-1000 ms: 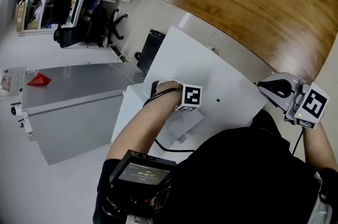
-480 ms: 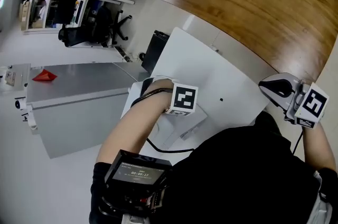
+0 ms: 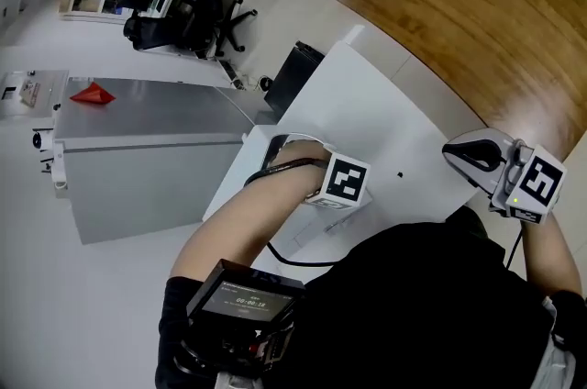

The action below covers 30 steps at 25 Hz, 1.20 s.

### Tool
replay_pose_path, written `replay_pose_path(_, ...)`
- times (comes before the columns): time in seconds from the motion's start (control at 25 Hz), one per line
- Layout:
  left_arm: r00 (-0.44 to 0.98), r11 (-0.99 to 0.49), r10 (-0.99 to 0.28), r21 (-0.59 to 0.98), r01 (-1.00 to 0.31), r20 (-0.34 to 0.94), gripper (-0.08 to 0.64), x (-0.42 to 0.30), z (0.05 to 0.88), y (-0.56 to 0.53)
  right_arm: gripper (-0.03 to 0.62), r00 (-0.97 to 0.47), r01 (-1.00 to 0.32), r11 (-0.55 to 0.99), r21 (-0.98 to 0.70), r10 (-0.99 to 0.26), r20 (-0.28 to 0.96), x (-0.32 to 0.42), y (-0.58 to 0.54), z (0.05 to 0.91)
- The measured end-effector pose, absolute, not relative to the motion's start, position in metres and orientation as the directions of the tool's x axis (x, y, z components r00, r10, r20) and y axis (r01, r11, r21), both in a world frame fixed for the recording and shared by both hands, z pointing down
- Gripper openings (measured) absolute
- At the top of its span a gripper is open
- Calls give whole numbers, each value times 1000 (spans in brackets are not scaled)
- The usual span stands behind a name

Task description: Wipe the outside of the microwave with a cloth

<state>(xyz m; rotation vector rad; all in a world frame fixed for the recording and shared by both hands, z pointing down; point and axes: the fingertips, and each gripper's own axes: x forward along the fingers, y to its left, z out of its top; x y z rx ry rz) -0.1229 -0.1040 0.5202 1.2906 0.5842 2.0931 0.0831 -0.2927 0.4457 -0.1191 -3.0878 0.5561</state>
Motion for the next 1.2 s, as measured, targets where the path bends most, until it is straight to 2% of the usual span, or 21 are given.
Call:
replay_pose_path(0.24, -337, -596, 797, 744, -302, 502, 54, -124, 612, -95, 6, -993, -108, 897, -429, -77, 91, 151, -293, 489)
replay_pose_path(0.36, -382, -580, 800, 758, -299, 462, 54, -123, 641, -92, 6, -981, -190, 872, -452, -147, 128, 185, -290, 500)
replay_pose_path(0.48, -412, -592, 786, 753, -287, 461, 55, -118, 652, -89, 6, -976, -217, 858, -465, -175, 133, 200, -285, 502)
replay_pose_path(0.68, -310, -636, 764, 739, -221, 565, 55, -90, 571, -91, 6, -989, -150, 882, -448, -125, 84, 175, -285, 480)
replay_pose_path(0.84, -255, -719, 693, 671, -182, 674, 55, -80, 477, -87, 6, -1000, -13, 920, -392, -9, 11, 125, -287, 449)
replay_pose_path(0.92, -229, -741, 671, 648, -178, 705, 55, -75, 455, -80, 6, -998, 55, 930, -364, 52, -18, 101, -288, 436)
replay_pose_path(1.08, -258, -729, 683, 657, -192, 683, 55, -86, 465, -72, 6, -992, 128, 933, -336, 120, -42, 71, -289, 428)
replay_pose_path(1.2, -283, -686, 723, 702, -192, 630, 55, -88, 472, -77, 6, -991, 132, 930, -343, 127, -37, 69, -292, 438)
